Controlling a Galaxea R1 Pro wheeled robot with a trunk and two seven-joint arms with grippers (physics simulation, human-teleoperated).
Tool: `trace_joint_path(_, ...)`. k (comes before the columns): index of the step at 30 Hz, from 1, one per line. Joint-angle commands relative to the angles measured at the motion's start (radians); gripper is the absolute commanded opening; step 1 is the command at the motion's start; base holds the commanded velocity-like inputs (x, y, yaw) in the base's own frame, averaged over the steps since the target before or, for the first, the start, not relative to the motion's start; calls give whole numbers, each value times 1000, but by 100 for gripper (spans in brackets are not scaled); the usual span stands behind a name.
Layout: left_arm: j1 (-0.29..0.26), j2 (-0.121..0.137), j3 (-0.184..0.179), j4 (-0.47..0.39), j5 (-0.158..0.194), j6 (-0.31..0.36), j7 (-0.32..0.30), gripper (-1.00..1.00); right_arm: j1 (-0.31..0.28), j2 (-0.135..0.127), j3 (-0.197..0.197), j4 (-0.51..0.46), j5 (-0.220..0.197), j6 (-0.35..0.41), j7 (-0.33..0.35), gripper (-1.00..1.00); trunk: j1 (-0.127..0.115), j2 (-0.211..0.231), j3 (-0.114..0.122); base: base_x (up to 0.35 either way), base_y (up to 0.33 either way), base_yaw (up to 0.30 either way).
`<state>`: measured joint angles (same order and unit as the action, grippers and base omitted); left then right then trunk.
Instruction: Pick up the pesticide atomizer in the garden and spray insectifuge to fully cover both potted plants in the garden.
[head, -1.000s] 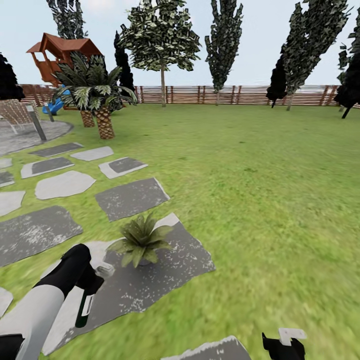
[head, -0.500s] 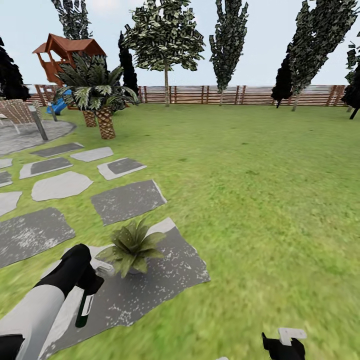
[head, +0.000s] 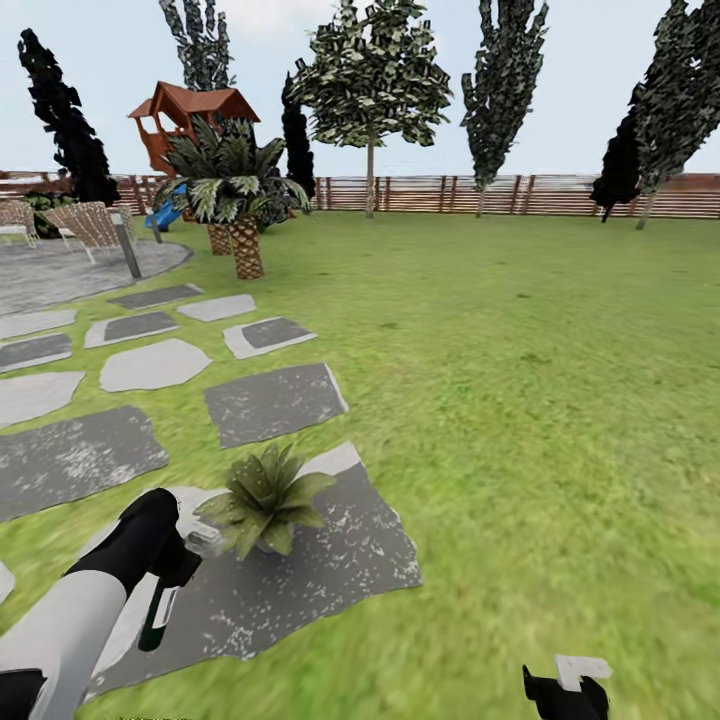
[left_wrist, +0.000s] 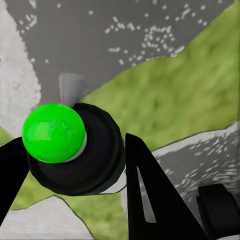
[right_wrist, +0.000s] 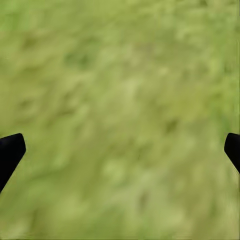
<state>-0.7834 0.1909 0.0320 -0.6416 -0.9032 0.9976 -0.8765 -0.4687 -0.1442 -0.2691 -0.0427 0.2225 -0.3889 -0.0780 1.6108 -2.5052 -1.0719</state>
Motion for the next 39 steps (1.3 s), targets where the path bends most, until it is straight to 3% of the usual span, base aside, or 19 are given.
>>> trace_joint_path(1, -1, -1, 3, -1, -9, 3, -10, -100, -1, 0, -6, 1, 11, -3, -4, 100, 0, 0, -1, 70, -48, 278)
trace_joint_path(13, -2, -9, 8, -15, -5, 4, -15, -100, -1, 0, -6, 1, 11, -2, -3, 100, 0, 0, -1, 8, -104, 275)
trace_joint_path(28, -7, -4, 1, -16, -8, -1, -14, -100, -1, -9, -6, 0, 11, -4, -3, 100, 0, 0, -1, 2, -272, 17)
trace_joint_path(32, -10, -14, -1, -15, -11, 1, -13, -100, -1, -6, -5, 0, 10, -4, -4, 100, 0, 0, -1, 153, -246, 0)
trace_joint_path(39, -4, -10, 4, -15, -9, 4, -13, -100, -1, -6, -5, -2, 9, -4, -6, 100, 0, 0, -1, 222, -219, 91)
